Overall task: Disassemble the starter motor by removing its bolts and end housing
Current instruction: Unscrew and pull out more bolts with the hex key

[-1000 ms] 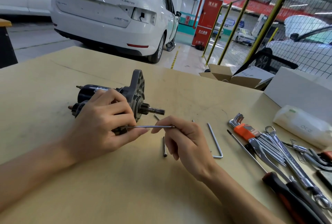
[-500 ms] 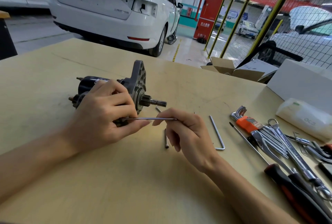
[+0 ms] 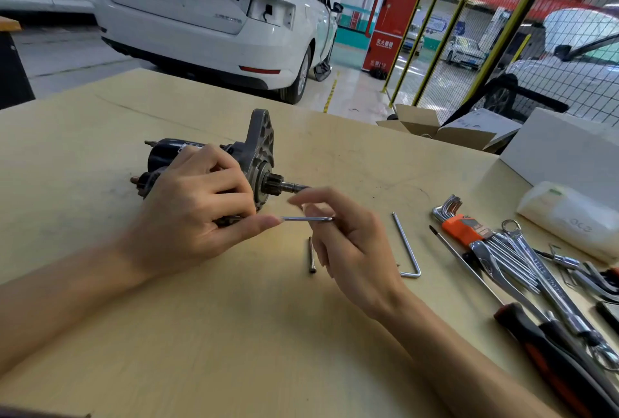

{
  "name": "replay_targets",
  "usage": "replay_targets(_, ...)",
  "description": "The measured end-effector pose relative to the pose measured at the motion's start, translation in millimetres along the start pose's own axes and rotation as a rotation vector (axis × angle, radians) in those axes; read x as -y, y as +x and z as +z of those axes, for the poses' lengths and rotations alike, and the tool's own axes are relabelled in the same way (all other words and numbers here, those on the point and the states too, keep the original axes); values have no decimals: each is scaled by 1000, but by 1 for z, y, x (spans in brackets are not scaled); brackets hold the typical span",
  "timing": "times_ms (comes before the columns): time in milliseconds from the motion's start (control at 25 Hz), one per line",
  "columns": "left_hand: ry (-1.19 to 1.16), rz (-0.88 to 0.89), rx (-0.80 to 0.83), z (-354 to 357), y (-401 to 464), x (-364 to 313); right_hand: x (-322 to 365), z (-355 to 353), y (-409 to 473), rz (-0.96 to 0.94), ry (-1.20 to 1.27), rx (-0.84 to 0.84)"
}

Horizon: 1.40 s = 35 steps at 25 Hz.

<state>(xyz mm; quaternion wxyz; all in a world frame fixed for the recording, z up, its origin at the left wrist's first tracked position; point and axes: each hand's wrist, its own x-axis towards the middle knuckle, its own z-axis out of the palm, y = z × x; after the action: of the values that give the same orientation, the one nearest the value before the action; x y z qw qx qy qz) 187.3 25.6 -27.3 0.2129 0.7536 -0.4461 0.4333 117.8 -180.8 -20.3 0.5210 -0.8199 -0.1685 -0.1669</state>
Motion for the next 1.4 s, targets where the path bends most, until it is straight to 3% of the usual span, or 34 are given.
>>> replay_targets(480, 3, -6, -23, 2, -2, 2, 1, 0, 1, 54, -79, -137)
replay_targets(880, -47, -21, 9, 0, -2, 4, -3, 4, 2, 27, 64, -21)
replay_targets(1200, -48, -17, 28, 0, 0, 3, -2, 5, 3, 85, 105, -36)
replay_targets(1400, -41, 4, 43, -1, -1, 5, 2, -2, 5, 153, 214, 40)
